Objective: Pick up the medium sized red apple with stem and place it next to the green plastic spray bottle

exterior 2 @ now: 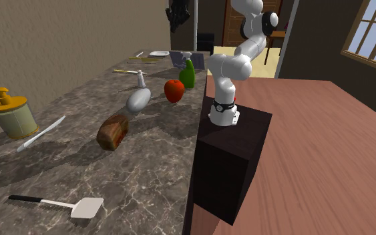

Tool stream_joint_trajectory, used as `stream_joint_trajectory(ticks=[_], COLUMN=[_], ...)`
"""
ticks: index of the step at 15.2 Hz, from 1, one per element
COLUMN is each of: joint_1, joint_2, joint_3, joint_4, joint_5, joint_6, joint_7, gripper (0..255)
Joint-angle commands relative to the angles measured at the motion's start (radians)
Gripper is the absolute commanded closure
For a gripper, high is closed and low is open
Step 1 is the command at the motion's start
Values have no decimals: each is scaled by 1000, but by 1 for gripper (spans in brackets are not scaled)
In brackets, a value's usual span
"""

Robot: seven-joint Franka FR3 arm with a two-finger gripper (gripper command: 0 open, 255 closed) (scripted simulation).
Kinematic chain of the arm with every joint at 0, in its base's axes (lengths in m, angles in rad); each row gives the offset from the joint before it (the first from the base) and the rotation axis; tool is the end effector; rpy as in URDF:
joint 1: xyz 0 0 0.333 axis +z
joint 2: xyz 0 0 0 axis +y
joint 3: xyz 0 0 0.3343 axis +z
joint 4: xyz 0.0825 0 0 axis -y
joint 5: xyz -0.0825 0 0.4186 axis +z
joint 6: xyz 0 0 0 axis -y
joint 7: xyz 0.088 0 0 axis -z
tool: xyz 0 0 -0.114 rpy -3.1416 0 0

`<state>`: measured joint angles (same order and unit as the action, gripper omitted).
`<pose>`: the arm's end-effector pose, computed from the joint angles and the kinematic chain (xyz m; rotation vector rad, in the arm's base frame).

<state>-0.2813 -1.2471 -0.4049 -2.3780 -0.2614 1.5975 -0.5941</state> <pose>0.1074 -0.2295 0.6689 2.9739 0.0632 0.6401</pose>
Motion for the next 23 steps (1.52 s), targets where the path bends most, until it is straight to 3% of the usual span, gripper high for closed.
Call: stream_joint_trajectory(ticks=[1, 2, 11, 19, 23], joint_1=[0, 0, -103, -238, -243], joint_2=[0, 0, -162, -226, -209], joint_3=[0, 0, -187, -434, -475], joint_4=[0, 0, -282, -474, -515], joint_5=[0, 0, -125, -298, -335], joint_6=[0, 0, 107, 204, 260], joint_7=[0, 0, -81, -184, -180], gripper=[255, 0, 0, 0, 0])
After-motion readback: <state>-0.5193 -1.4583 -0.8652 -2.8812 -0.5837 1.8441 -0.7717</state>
